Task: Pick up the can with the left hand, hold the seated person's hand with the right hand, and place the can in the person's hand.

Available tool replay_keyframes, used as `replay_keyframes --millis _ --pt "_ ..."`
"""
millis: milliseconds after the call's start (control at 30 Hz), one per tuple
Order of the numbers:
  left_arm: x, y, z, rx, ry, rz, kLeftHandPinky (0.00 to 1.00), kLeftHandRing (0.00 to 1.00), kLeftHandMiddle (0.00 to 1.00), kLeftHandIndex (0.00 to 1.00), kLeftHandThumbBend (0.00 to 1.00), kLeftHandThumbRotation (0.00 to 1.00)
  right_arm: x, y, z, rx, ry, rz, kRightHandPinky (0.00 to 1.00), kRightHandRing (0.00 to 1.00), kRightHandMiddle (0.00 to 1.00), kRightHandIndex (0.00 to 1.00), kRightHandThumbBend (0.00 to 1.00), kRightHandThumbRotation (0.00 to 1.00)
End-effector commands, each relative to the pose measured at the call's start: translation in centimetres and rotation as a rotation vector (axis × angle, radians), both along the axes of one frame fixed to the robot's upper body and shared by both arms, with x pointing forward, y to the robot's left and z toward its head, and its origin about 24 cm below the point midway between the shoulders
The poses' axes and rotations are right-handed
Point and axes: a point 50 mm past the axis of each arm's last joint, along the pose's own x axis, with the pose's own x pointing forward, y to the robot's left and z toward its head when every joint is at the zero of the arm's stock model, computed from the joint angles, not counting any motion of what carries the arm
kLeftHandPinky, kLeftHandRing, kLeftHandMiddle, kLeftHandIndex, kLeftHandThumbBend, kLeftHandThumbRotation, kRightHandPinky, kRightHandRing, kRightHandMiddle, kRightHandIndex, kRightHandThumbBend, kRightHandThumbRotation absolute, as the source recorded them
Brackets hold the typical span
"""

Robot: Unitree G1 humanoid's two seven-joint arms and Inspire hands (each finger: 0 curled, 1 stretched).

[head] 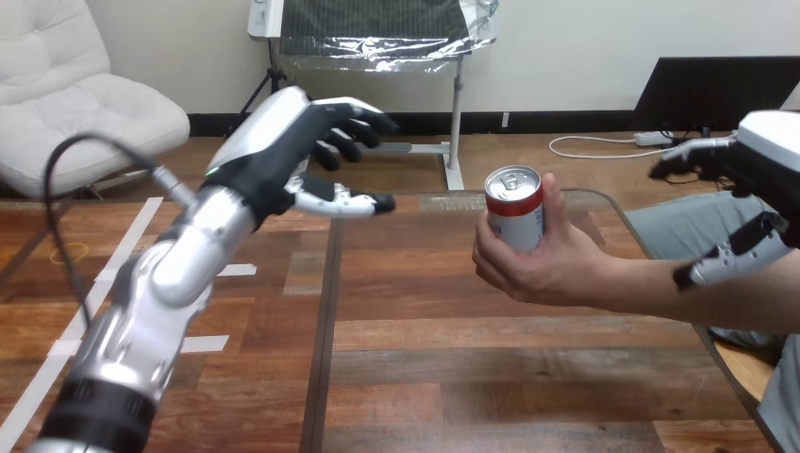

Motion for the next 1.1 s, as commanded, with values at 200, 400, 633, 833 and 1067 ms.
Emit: replay_keyframes --millis 200,400,633,833,1067 --pt "-1.5 0.3 1.1 -0.261 -0.156 -0.001 0.61 0.69 0.73 0.73 0.60 0.04 -2.0 1.9 2.1 0.261 -0.349 0.102 0.64 0.79 0.81 0.76 0.65 0.00" --pt "-2.5 0.2 -0.3 -0.404 -0.156 0.022 0.64 0.72 0.76 0.74 0.56 0.06 -3.0 3.1 1.1 0.410 -0.458 0.128 0.64 0.78 0.80 0.74 0.57 0.00" --pt "-3.9 -0.4 -1.8 -0.553 -0.172 0.029 0.65 0.73 0.78 0.78 0.49 0.16 -3.7 5.0 -0.3 0.570 -0.549 0.159 0.62 0.76 0.78 0.73 0.41 0.00" --pt "-5.0 -1.3 -2.8 -0.651 -0.182 0.031 0.67 0.75 0.80 0.80 0.44 0.27 -4.1 6.5 -1.5 0.688 -0.591 0.162 0.61 0.75 0.77 0.72 0.31 0.00" --pt "-6.2 -2.3 -3.9 -0.752 -0.177 0.022 0.71 0.77 0.81 0.83 0.44 0.42 -4.3 7.9 -2.9 0.808 -0.612 0.142 0.62 0.78 0.81 0.74 0.22 0.00"
